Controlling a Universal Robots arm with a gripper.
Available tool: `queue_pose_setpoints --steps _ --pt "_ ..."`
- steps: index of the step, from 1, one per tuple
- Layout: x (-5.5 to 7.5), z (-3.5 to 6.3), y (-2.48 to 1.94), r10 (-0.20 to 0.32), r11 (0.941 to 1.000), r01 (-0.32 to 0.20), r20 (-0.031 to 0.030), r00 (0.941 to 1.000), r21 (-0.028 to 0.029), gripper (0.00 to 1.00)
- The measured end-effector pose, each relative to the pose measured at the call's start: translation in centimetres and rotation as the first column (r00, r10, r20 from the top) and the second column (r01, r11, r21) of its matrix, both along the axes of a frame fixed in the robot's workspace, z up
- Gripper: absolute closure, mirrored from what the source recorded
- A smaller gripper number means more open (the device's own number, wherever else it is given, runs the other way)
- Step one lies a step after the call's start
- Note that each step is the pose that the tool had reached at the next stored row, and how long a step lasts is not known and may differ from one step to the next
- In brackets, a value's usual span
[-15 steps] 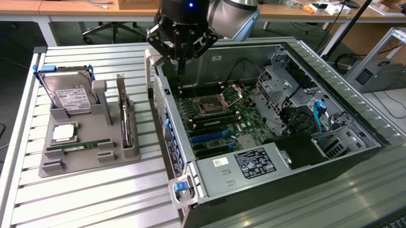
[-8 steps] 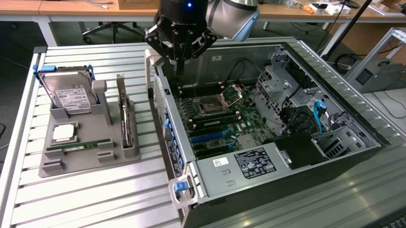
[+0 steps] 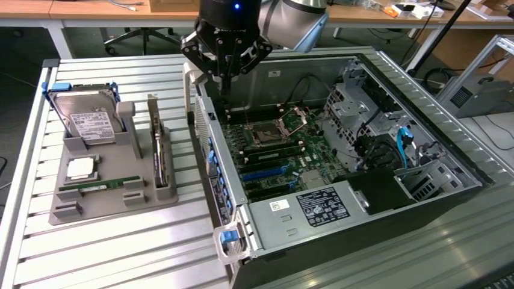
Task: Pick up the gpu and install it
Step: 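Reach for the gpu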
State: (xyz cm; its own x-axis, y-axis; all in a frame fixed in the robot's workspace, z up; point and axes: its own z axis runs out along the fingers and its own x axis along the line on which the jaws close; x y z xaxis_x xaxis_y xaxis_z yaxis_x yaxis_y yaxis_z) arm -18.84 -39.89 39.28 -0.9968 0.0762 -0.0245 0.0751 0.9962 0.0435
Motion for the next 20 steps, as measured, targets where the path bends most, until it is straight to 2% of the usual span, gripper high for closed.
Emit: queue_pose_setpoints --steps 20 --pt "-0.58 -0.01 0.0 0.0 1.0 0.0 0.0 1.0 0.0 0.89"
